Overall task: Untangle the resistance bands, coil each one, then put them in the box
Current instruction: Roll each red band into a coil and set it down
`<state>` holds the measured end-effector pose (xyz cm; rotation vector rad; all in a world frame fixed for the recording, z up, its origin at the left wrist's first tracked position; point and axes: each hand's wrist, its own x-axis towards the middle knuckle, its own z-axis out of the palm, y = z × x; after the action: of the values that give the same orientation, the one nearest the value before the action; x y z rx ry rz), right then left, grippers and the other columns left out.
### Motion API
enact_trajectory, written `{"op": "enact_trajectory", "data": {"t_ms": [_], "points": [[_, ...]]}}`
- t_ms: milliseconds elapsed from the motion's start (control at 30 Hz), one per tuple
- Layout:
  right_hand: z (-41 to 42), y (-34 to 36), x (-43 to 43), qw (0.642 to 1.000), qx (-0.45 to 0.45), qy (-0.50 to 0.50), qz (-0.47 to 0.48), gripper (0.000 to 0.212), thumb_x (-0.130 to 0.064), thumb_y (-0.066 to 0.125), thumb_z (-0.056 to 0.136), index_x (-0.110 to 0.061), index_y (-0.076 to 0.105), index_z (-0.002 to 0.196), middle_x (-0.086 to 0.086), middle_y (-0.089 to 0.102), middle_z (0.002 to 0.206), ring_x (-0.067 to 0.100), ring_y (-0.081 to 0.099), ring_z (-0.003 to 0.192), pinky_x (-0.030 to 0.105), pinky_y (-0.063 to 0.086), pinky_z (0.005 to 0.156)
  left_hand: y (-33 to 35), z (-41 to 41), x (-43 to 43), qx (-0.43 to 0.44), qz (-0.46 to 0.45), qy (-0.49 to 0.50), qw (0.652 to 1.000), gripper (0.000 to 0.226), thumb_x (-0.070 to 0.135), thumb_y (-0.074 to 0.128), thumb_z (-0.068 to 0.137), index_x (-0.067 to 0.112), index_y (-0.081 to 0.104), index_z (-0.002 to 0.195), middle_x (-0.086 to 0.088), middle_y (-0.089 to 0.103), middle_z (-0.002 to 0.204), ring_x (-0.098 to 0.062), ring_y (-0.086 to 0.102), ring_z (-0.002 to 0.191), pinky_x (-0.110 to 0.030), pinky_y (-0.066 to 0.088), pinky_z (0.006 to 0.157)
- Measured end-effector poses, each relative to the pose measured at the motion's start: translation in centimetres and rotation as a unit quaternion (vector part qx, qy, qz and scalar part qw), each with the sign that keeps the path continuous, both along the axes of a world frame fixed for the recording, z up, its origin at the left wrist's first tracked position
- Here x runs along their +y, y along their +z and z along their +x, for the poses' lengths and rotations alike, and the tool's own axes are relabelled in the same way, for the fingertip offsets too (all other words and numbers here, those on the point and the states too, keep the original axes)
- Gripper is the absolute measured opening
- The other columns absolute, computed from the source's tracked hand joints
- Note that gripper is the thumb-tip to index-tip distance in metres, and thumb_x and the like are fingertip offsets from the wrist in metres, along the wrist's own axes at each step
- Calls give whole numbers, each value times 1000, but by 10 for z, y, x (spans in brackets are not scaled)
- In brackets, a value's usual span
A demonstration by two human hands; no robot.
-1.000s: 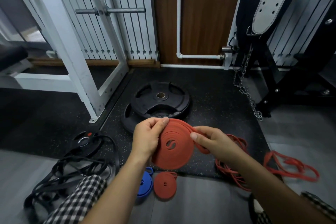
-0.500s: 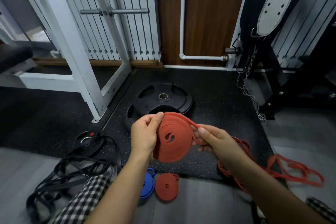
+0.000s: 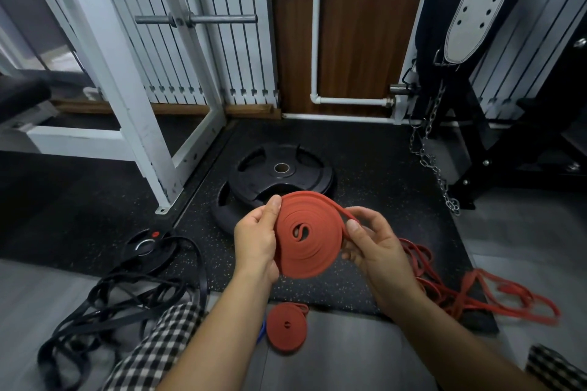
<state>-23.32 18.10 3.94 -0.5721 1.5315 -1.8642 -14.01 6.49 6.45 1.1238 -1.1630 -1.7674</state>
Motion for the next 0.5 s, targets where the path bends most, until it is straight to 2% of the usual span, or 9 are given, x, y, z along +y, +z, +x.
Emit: {"op": "enact_trajectory", "data": {"t_ms": [200,400,500], "points": [[-6,9,1,998,45,39,5,18,-6,62,83,-15,61,99,1,69,75,9,60,61,18,50,58,3,2,-4,6,15,-3,1000,25,25,60,89,6,63,74,-9,64,65,-22,60,60,-34,54,62],[-19,19,5,995,98,10,21,11,-6,58,87,-13,62,95,4,73,78,11,67,67,17,50,57,2,5,-7,-1,-1,-3,1000,24,26,61,87,7,64,72,-4,64,58,-20,60,57,-32,54,59],[-7,14,3,994,106,11,38,10,-11,59,87,-15,59,96,3,72,82,11,67,72,21,53,63,0,4,-4,3,-4,17,1000,25,26,60,88,9,62,71,-4,65,62,-20,61,60,-32,54,60]]}}
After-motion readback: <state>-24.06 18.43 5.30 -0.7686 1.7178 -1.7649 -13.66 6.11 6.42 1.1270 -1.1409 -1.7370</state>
